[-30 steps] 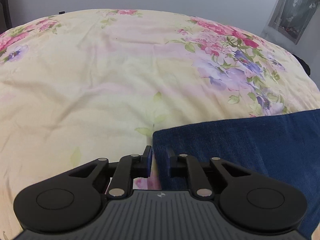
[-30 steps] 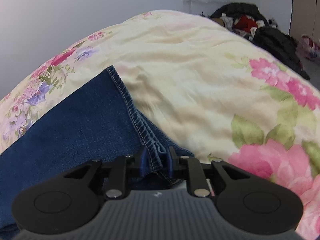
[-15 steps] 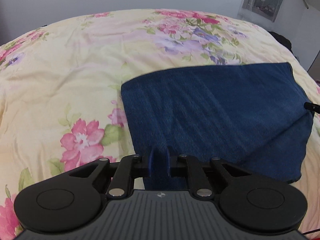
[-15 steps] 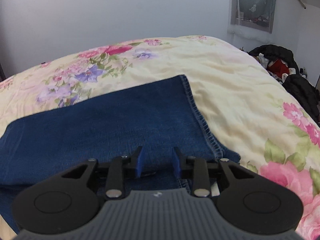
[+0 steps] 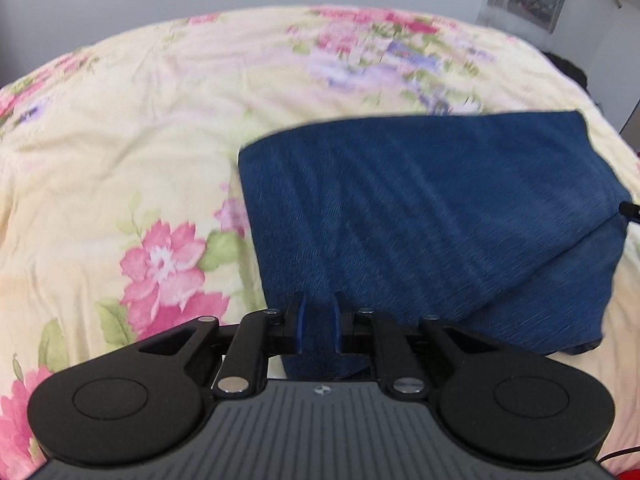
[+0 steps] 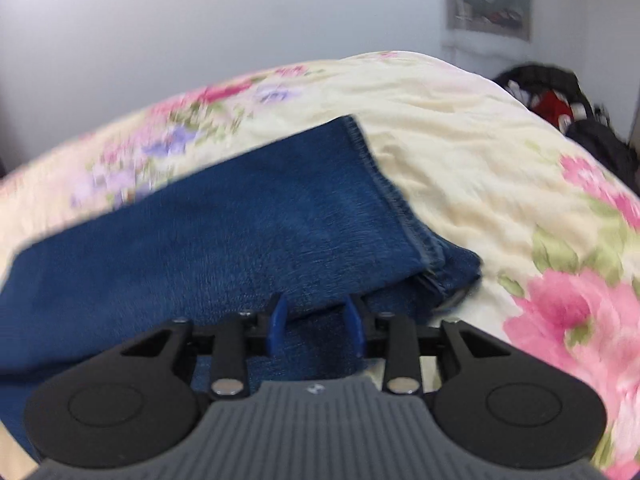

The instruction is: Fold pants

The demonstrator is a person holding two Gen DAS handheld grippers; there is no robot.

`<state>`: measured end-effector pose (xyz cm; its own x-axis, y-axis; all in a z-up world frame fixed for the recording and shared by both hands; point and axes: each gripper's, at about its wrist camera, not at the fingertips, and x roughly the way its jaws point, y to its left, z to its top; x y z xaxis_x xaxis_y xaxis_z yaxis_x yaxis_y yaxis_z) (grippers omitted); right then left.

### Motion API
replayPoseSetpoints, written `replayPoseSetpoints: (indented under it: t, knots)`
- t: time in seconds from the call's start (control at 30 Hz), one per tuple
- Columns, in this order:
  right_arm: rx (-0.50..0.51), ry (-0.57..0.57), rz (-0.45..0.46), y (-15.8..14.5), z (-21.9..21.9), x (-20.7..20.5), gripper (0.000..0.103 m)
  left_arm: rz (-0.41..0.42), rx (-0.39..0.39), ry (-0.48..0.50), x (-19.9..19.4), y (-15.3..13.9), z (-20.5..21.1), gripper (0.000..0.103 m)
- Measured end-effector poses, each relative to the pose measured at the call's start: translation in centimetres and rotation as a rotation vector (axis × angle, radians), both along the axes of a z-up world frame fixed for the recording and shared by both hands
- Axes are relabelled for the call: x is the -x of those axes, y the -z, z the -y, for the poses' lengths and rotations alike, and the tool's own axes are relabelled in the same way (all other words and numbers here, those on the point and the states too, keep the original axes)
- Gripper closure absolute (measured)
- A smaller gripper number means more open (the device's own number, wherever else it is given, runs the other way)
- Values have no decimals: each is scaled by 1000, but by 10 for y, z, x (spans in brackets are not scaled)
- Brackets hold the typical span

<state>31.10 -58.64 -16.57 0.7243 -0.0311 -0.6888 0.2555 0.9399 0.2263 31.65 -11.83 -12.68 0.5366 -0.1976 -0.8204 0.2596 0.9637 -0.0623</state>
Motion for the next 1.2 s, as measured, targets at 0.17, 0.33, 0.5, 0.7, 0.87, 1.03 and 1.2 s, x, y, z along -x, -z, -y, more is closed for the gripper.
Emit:
replayPoseSetpoints:
  t: [0.17, 0.33, 0.5, 0.7, 0.87, 1.03, 1.2]
  knots:
    - [-244, 149, 42, 0, 51, 28, 39, 17, 68, 11, -13, -25, 18, 85]
    - [-480, 273, 80, 24, 87, 34, 36, 40, 126, 33, -36, -37, 53, 84]
    - [-581, 334, 94, 49, 109, 18, 37, 30, 154, 72, -57, -33, 89, 84]
    - [-544, 291, 125, 67, 107, -3, 59, -14, 208, 72, -94, -8, 126, 84]
    - [-464, 224, 220, 61, 101, 2, 81, -12, 199, 95, -125, 11, 159, 84]
    - [-475, 183, 228, 52, 109, 3, 82, -20, 177, 83, -155, 32, 184, 84]
    - [-461, 170, 201, 48, 110, -1, 82, -27, 154, 65, -166, 45, 194, 85]
